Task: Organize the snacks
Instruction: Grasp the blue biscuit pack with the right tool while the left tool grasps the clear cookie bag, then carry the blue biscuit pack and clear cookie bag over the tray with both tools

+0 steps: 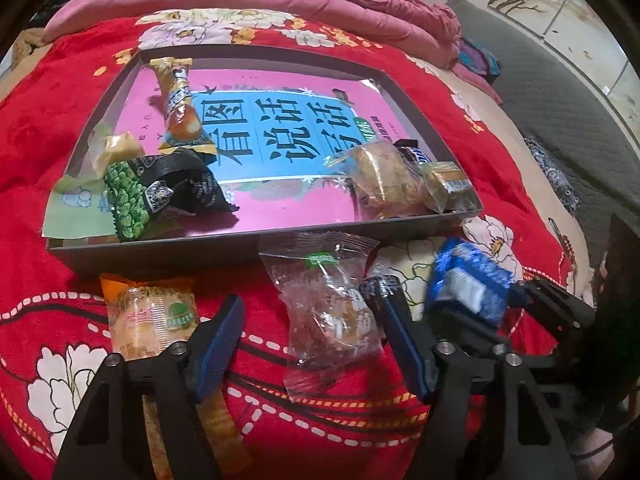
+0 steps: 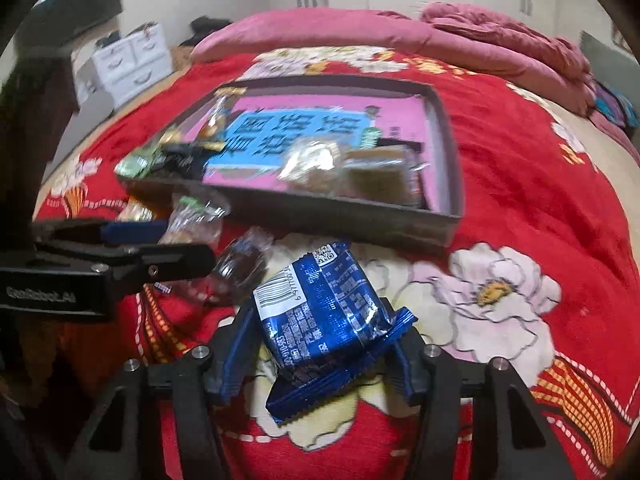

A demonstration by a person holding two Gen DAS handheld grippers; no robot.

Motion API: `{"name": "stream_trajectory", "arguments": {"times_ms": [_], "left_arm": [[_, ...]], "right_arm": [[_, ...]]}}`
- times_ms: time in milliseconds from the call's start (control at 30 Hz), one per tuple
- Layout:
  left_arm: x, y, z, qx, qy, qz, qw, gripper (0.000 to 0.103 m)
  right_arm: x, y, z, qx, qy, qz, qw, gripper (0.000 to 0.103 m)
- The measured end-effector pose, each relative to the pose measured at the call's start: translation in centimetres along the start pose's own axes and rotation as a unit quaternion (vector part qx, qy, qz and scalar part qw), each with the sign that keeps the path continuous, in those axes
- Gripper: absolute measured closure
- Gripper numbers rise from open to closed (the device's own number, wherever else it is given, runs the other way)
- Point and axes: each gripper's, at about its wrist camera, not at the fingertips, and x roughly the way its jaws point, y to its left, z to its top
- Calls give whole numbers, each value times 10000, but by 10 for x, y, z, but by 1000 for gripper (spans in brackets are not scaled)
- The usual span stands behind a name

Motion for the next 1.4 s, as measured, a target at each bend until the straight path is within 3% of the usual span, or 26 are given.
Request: {"name": "stream_trajectory", "arguments": {"times_ms": [133,200,300,433,700,1133,1400], "left_arm": [[0,2,0,-18,5,6,10000,40],[-1,0,0,35,-11,24,10000,51],[-2,-1,0,93,-26,33,9999,57],[-5,-3,1,155,-55,3,9999,61],[-24,3,4,48,-391,-221,9990,62],[-61,11,12,92,-1234,20,9923,62],[-66,23,16,-68,-1338,80,9910,62]], "right_arm": [[-10,-11,2,294,-222,52,9993,46],[-14,-14,3,375,-310,72,9988,46],[-17,-15,6,434,-409,92,9982,46],[-19,-14,8,488,-489,180,9974,46],[-27,-8,17,492,-754,404,9951,48],[-34,4,29,443,-1062,528,9920,49],[-31,13,37,399,-1129,602,9910,49]]}}
